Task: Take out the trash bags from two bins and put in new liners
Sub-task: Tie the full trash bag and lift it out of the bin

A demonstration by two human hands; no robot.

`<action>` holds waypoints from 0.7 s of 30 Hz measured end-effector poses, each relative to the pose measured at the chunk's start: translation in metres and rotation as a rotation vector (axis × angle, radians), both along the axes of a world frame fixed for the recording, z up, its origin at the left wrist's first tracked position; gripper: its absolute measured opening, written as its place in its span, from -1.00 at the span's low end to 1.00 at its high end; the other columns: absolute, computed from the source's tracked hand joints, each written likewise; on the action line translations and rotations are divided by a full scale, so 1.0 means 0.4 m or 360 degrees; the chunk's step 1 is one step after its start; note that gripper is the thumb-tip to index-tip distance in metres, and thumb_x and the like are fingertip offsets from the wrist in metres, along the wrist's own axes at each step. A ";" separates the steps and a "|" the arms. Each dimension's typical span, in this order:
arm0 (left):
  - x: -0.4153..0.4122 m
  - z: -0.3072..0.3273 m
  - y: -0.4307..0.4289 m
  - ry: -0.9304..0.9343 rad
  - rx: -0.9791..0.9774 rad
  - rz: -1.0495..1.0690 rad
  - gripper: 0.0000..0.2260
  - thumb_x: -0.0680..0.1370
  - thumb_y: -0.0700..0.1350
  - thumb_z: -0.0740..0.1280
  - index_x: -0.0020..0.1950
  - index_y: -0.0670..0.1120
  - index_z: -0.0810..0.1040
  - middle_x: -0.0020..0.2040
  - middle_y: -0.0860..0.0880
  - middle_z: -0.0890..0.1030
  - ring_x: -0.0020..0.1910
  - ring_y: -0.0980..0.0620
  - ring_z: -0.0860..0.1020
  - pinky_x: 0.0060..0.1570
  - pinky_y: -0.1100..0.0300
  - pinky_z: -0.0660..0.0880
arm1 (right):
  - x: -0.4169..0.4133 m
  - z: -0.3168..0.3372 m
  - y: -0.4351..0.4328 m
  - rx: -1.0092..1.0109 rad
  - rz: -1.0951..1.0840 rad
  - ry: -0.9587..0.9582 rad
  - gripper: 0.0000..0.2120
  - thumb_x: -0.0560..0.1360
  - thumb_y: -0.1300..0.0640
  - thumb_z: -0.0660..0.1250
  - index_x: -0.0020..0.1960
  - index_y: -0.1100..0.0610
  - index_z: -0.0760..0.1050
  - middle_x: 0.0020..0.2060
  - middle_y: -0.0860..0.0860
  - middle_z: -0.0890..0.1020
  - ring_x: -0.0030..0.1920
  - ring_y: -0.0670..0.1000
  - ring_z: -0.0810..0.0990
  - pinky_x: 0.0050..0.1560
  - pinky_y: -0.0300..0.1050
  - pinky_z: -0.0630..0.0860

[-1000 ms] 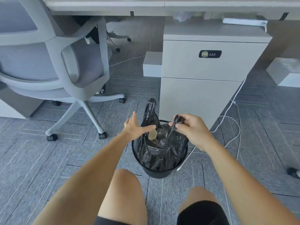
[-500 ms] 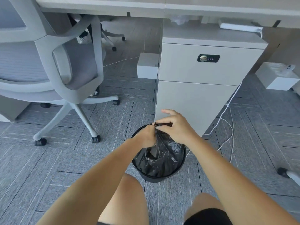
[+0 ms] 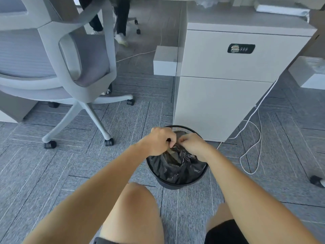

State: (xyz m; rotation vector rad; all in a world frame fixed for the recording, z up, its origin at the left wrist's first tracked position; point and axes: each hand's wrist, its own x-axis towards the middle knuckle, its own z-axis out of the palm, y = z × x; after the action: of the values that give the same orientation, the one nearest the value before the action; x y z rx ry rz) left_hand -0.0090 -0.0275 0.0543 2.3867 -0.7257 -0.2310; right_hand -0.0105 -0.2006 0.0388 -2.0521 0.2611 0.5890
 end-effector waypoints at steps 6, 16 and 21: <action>0.004 -0.017 -0.002 -0.0312 0.0242 0.0219 -0.74 0.53 -0.24 0.34 -0.05 0.10 0.73 0.19 0.04 0.52 0.24 -0.07 0.38 0.35 -0.09 0.15 | 0.012 -0.005 -0.023 0.0424 0.0202 0.0645 -0.80 0.44 0.19 0.44 -0.01 0.30 0.63 -0.16 0.23 0.67 -0.12 0.17 0.66 0.06 0.14 0.58; -0.027 0.022 -0.013 0.0092 0.0358 0.0161 -0.61 0.55 0.10 0.36 0.34 -0.01 0.56 0.38 0.04 0.45 0.42 -0.09 0.26 0.36 -0.10 0.14 | 0.019 -0.044 -0.028 0.1089 0.0092 0.0719 -0.75 0.36 0.21 0.46 0.02 0.26 0.62 -0.15 0.17 0.64 -0.13 0.14 0.61 -0.05 0.02 0.52; -0.013 -0.001 0.007 -0.0094 0.0080 0.0150 -0.79 0.57 -0.12 0.38 0.17 -0.13 0.66 0.09 -0.09 0.67 0.04 -0.12 0.59 0.17 -0.05 0.49 | 0.027 -0.032 -0.015 0.0587 -0.0064 0.0348 -0.87 0.49 0.24 0.28 -0.07 0.17 0.61 -0.24 0.16 0.60 -0.20 0.10 0.57 -0.12 -0.03 0.45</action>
State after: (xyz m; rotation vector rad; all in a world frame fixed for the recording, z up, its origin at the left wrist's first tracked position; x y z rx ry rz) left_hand -0.0143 -0.0248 0.0540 2.4771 -0.6395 -0.1414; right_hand 0.0001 -0.2065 0.0261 -1.6262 0.2967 0.7765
